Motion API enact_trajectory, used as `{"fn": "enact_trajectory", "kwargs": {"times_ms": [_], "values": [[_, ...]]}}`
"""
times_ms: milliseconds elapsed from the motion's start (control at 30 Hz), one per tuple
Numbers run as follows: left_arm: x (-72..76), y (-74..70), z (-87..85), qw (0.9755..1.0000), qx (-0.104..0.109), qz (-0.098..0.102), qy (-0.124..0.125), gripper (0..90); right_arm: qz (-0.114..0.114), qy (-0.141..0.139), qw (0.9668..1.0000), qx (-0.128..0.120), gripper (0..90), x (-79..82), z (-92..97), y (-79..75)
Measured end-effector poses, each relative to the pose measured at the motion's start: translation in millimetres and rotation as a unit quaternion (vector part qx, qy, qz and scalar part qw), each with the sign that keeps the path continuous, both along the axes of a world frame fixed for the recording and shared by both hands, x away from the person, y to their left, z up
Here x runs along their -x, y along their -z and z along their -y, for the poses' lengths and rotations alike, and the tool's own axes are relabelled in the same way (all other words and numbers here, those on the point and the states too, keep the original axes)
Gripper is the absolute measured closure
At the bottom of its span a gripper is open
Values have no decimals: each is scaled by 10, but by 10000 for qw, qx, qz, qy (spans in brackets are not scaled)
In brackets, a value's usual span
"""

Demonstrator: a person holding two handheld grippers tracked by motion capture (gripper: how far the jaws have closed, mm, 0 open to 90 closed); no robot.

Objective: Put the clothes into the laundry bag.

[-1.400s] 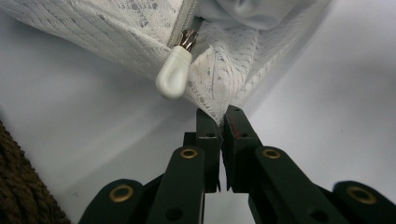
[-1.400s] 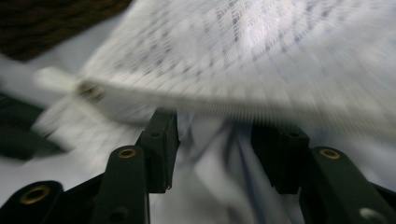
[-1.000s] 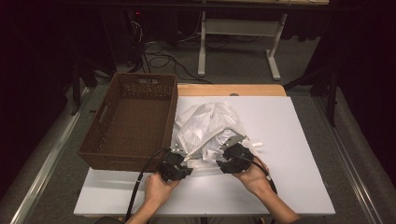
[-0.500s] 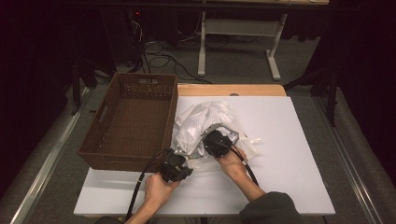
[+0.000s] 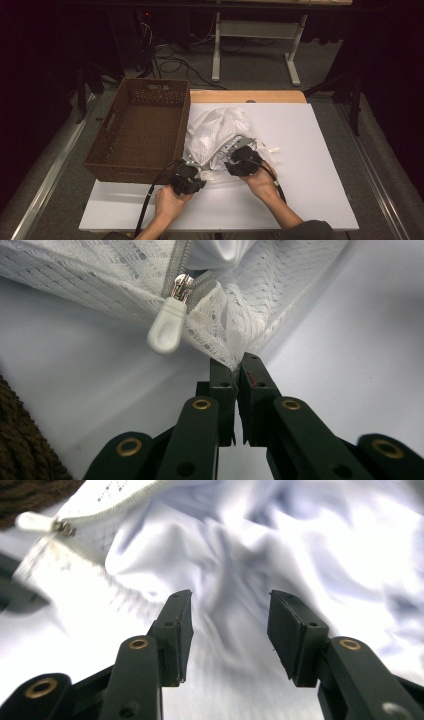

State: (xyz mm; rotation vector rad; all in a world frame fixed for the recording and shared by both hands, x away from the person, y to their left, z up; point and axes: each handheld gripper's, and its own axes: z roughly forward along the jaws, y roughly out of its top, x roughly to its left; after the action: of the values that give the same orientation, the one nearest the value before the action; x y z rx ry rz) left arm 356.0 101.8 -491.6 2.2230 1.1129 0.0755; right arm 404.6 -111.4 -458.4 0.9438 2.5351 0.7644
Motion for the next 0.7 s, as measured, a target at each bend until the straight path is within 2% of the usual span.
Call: {"fn": "enact_trajectory", "kwargs": {"times_ms": [67,133,200,300,367,433,567,600,700], "values": [[-3,0,-4,10000,42,-1,-37,851,101,75,9998,-140,538,65,178,-54],[-6,-3,-8,10000,56,6,-47,850,195,250,9994,-130,550,109,360,-90],[-8,-3,-10,10000,66,12,-59,849,302,531,9981,-118,557,108,544,-107],[-12,-8,-17,10000,51,35,-52,846,345,974,9946,-117,555,48,738,-101],[-8,-18,-18,9999,75,62,-93,845,369,1159,9926,-2,539,-12,785,-67],[-3,-32,-26,9999,86,90,-105,843,295,1286,9911,149,515,-97,790,-8],[8,-65,-60,9998,96,145,-102,844,30,1519,9879,314,491,-273,779,132],[8,-72,-68,9997,124,156,-110,845,-29,1503,9882,295,533,-297,772,158],[5,-92,-97,9996,167,195,-147,846,-198,1281,9912,275,849,-301,758,196]]}}
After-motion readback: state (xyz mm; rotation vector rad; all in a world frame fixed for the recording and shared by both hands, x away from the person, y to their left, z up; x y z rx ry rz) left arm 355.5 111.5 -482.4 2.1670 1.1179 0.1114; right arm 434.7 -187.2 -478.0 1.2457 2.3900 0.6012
